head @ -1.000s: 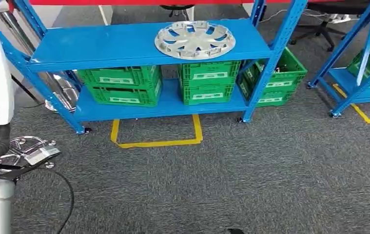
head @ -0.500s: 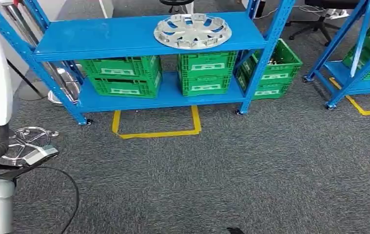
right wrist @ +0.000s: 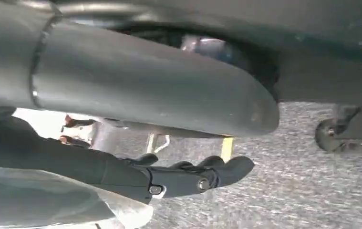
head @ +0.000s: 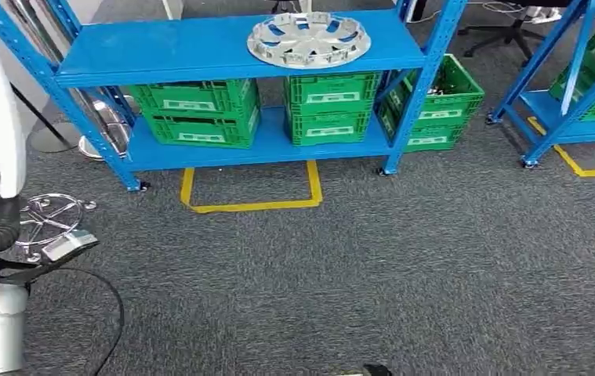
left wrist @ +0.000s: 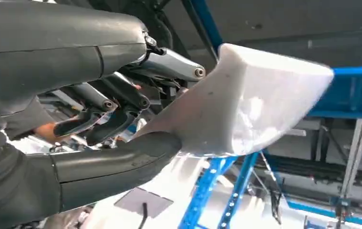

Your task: Take the parts from the cabinet and place them on the table.

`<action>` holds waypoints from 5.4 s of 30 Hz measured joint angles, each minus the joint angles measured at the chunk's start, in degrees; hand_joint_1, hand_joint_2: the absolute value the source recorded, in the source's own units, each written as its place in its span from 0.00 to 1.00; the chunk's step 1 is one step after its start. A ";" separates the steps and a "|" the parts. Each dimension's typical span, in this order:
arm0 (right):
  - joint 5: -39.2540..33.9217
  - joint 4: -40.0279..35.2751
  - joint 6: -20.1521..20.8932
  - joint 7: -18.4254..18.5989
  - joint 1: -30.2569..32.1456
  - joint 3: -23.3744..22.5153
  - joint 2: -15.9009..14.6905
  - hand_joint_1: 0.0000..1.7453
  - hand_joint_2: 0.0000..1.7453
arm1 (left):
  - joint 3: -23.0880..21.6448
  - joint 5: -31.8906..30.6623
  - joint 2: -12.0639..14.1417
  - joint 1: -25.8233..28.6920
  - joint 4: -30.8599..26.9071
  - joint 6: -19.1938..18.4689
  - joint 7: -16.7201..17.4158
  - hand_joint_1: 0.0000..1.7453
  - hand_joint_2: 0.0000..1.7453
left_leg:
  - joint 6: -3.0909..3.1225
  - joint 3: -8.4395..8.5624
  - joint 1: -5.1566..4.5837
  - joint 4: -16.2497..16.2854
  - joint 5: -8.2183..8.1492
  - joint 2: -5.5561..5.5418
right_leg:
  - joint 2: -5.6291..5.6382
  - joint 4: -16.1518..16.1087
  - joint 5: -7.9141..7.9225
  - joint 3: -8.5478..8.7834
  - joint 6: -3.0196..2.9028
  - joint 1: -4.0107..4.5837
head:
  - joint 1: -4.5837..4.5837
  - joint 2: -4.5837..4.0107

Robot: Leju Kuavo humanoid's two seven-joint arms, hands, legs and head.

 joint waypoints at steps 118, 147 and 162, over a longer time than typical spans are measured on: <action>-4.31 0.09 1.88 -0.35 -1.08 1.35 1.31 0.00 0.00 | -8.31 5.20 4.76 -4.21 8.42 0.00 8.35 1.00 1.00 | -1.07 -0.91 0.60 3.45 0.49 1.86 | -5.08 0.33 -0.62 0.60 -1.06 -0.69 | -0.59 0.02; -12.66 -0.39 4.79 5.38 -1.93 -7.15 -0.31 0.00 0.00 | -26.71 10.69 0.50 -16.83 22.56 0.04 13.92 1.00 1.00 | -1.15 -8.37 0.47 14.76 -3.41 -0.79 | -3.24 0.34 -0.11 -0.36 -1.44 -0.53 | -1.27 0.02; -12.42 -0.37 1.77 2.14 -2.77 -7.15 0.39 0.00 0.00 | -27.23 9.66 0.63 -16.69 22.45 0.17 15.45 1.00 1.00 | 2.46 -1.84 -0.21 0.65 0.94 -3.84 | 0.01 14.37 -4.59 -8.07 1.00 -0.17 | -0.59 0.02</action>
